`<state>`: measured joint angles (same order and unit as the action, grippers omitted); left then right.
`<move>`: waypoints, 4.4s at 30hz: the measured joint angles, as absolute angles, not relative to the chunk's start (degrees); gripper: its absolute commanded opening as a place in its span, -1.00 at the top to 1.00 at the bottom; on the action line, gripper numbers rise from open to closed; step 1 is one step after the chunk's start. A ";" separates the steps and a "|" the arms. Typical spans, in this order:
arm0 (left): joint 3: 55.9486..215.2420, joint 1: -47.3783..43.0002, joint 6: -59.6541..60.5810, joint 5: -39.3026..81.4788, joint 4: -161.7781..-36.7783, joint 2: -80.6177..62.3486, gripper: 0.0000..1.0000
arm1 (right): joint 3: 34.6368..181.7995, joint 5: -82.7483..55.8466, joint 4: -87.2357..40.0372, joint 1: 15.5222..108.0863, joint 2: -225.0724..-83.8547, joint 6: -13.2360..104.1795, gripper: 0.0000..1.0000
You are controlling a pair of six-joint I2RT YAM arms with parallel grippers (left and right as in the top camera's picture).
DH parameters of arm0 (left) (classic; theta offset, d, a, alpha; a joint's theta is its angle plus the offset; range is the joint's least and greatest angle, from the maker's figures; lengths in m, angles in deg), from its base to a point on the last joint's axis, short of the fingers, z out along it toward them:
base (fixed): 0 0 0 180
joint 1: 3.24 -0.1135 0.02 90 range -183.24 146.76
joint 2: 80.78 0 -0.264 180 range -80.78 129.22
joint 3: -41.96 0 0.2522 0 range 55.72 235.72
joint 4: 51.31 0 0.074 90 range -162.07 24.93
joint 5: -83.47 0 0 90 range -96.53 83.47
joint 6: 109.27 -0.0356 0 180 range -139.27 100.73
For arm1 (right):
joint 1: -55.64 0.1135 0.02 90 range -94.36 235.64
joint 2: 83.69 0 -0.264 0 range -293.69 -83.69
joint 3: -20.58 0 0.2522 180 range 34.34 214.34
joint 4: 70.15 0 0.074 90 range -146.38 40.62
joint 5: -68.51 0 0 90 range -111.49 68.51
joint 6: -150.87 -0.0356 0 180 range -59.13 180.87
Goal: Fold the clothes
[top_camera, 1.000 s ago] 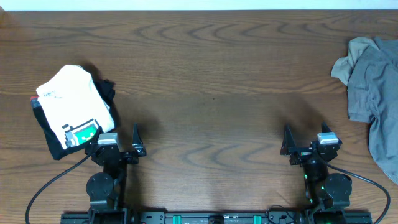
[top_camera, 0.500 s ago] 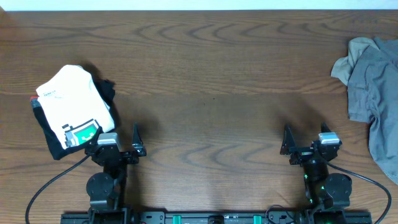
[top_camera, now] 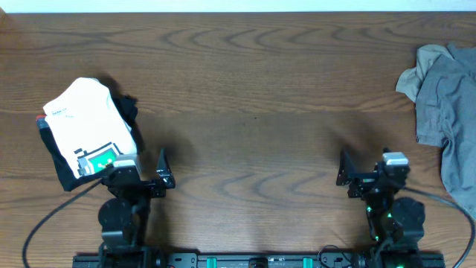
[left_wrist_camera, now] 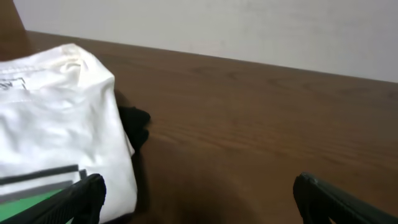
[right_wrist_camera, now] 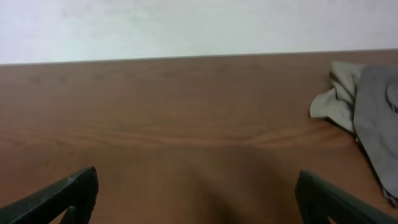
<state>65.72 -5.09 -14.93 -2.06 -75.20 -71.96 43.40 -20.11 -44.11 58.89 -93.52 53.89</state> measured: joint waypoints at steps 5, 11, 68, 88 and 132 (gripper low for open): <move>74.40 -5.09 -14.78 -1.95 -81.08 -64.44 -0.96 | 52.91 -21.35 -38.39 58.89 -103.66 53.93 -0.99; 81.94 -5.09 -14.15 -0.90 -90.02 -52.88 -0.96 | 67.86 -22.86 -27.76 58.89 -122.52 55.48 -0.98; 93.96 -5.06 -11.72 8.56 -98.70 -38.17 -0.96 | 94.39 -33.75 -33.40 29.40 -188.35 59.81 0.97; 93.96 -5.09 -11.72 8.56 -98.46 -38.17 -0.96 | 110.68 -8.41 -15.13 33.27 -155.17 62.63 0.97; 94.18 11.85 -6.69 14.64 -77.15 -23.13 -0.96 | 110.00 -22.10 -3.61 68.20 -154.28 61.03 -0.51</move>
